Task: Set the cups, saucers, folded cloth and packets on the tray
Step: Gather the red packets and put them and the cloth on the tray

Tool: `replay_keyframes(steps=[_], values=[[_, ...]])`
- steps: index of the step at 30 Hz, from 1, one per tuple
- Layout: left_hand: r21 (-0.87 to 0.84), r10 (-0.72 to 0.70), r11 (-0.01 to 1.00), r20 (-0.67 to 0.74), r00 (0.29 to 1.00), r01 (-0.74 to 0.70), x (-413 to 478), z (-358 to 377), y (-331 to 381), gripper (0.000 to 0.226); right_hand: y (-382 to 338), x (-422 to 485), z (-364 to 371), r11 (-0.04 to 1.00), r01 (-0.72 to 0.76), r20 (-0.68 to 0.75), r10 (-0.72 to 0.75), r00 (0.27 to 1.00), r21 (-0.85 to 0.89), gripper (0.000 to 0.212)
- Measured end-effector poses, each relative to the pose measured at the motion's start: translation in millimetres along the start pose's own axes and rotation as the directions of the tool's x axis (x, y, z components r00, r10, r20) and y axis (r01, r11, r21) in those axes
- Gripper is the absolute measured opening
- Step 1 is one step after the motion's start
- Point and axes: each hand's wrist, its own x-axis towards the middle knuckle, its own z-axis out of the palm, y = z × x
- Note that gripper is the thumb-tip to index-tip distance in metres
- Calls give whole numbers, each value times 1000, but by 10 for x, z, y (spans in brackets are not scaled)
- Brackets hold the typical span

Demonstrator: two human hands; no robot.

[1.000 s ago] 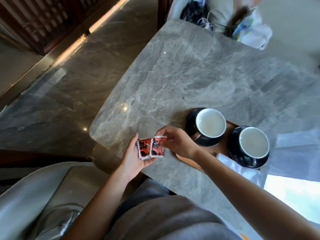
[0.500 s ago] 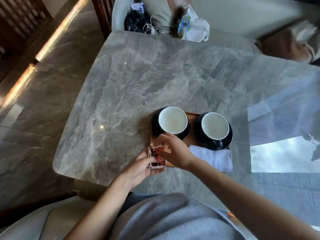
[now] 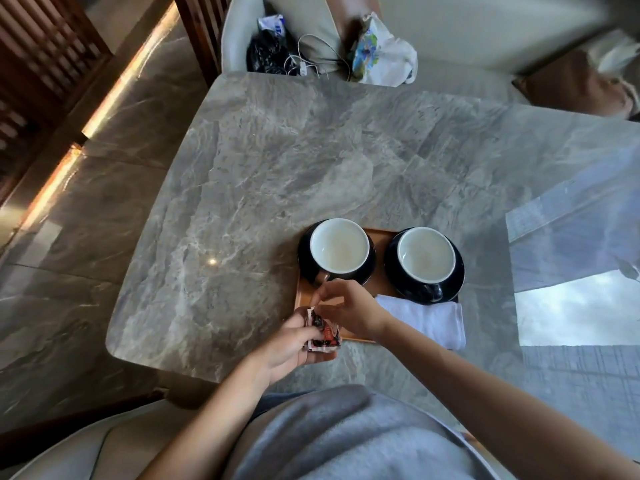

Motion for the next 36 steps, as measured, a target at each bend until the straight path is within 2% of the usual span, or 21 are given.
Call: replay_keyframes(steps=[3,8,9,12,14,15,17,22,26,30,34,36], values=[[-43,-11,999,-11,1000,10,17,-16,-3,37,15,-12,-11,1000,-2,-31,3,1000,30,26],[-126,-23,992,-36,999,18,56,-79,-26,41,76,-42,-8,999,8,-78,-11,997,-45,10],[-147,-20,989,-33,999,15,61,-89,-29,40,81,-60,-7,999,8,-81,-10,997,-31,13],[-184,-9,983,-21,1000,5,66,-105,-17,32,67,-119,-23,998,60,23,-60,998,-16,43],[-192,-28,981,-38,999,20,71,-97,-8,28,74,-158,-14,964,145,127,-119,985,-221,74],[-180,-37,983,-49,998,28,77,-85,-5,26,81,-175,3,913,191,160,-141,977,-361,85],[-152,-34,988,-47,998,27,78,-56,2,25,93,-197,48,805,260,184,-189,965,-533,95],[-149,-23,989,-28,999,18,69,-37,-3,27,71,-174,70,716,348,180,-303,936,-605,77],[-182,-29,983,-54,998,19,70,-50,-3,25,56,-151,64,738,337,237,-242,941,-585,98],[-96,-56,994,-68,996,50,54,-44,9,21,59,-103,49,716,351,224,-270,937,-604,91],[-113,-66,992,-61,996,59,80,-56,-5,21,82,-110,49,702,377,260,-273,926,-604,95],[-128,-62,990,-31,998,58,90,-54,-6,25,94,-112,64,702,378,244,-289,926,-604,90]])
